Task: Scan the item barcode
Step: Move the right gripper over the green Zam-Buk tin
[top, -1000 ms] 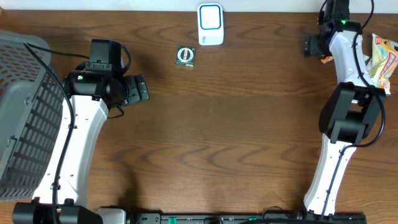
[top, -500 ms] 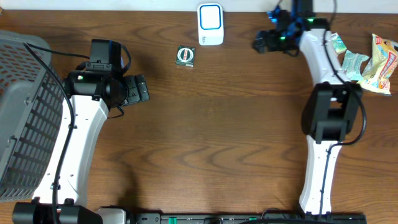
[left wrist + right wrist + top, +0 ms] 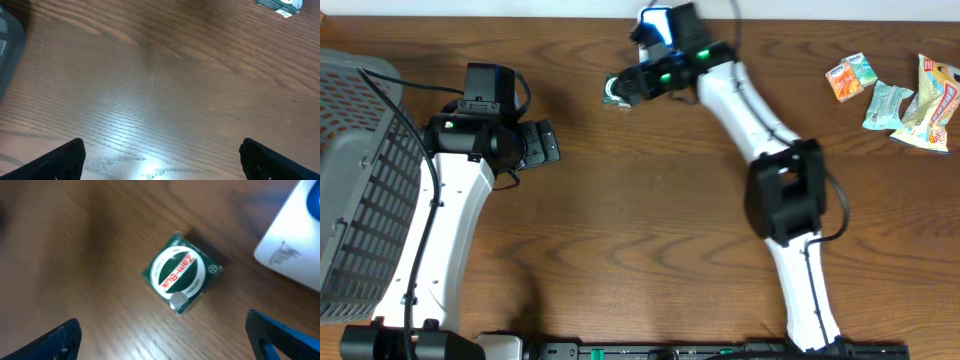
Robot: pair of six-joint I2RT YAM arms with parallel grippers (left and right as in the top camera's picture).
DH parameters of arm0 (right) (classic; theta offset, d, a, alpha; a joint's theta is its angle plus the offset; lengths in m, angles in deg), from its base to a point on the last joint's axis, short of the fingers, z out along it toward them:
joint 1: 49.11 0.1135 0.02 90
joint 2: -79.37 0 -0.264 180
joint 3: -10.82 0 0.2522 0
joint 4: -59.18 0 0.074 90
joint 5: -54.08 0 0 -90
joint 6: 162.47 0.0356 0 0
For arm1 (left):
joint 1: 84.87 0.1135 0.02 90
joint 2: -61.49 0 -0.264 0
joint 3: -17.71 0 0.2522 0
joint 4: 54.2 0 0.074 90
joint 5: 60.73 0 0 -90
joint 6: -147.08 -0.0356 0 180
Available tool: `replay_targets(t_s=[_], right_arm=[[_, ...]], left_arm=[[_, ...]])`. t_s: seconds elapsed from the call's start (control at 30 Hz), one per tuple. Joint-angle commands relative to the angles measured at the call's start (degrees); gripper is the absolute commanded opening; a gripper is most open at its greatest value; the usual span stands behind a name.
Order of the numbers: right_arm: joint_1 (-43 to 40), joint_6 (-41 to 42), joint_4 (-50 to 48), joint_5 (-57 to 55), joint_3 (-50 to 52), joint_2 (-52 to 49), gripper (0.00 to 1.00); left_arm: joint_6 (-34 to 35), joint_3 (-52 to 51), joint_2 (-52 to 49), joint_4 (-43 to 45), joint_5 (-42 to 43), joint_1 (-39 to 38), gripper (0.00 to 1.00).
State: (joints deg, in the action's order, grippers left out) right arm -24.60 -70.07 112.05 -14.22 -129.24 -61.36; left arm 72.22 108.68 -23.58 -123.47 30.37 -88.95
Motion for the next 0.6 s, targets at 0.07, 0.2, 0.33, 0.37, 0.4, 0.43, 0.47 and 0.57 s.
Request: replay_targets(t_s=[0.07,0.2,0.33,0.37,0.4,0.43,0.47,0.57], right_arm=[[7.76,17.53,-2.29,-32.61,-1.07,1.84,0.99],[11.63,22.01,-4.04,-41.11,-1.07,1.81,0.99],[12.46,25.94,-4.39,-43.82,-1.01,0.98,0.99],[12.39,27.36,-4.66,-43.85,-1.01,0.24,0.98],[12.13,28.24,-5.11,-43.65,-1.01,-0.42,0.97],[11.93,28.5,-5.62,-43.58,-1.01,-1.2,0.97],[11.85,28.44,-6.16,-43.65,-1.01,-1.88,0.97],[11.45,28.44,-7.26,-41.88,-1.01,-4.0,0.97]], left_arm=[[-0.31,0.24,-0.26,-0.15,-0.72,0.02,0.98],[-0.31,0.24,-0.26,-0.15,-0.72,0.02,0.98],[-0.31,0.24,-0.26,-0.15,-0.72,0.02,0.98],[-0.31,0.24,-0.26,-0.15,-0.72,0.02,0.98],[-0.31,0.24,-0.28,-0.15,-0.72,0.02,0.98],[-0.31,0.24,-0.28,-0.15,-0.72,0.02,0.98],[-0.31,0.24,-0.28,-0.15,-0.72,0.02,0.98],[-0.31,0.24,-0.28,-0.15,-0.72,0.02,0.98]])
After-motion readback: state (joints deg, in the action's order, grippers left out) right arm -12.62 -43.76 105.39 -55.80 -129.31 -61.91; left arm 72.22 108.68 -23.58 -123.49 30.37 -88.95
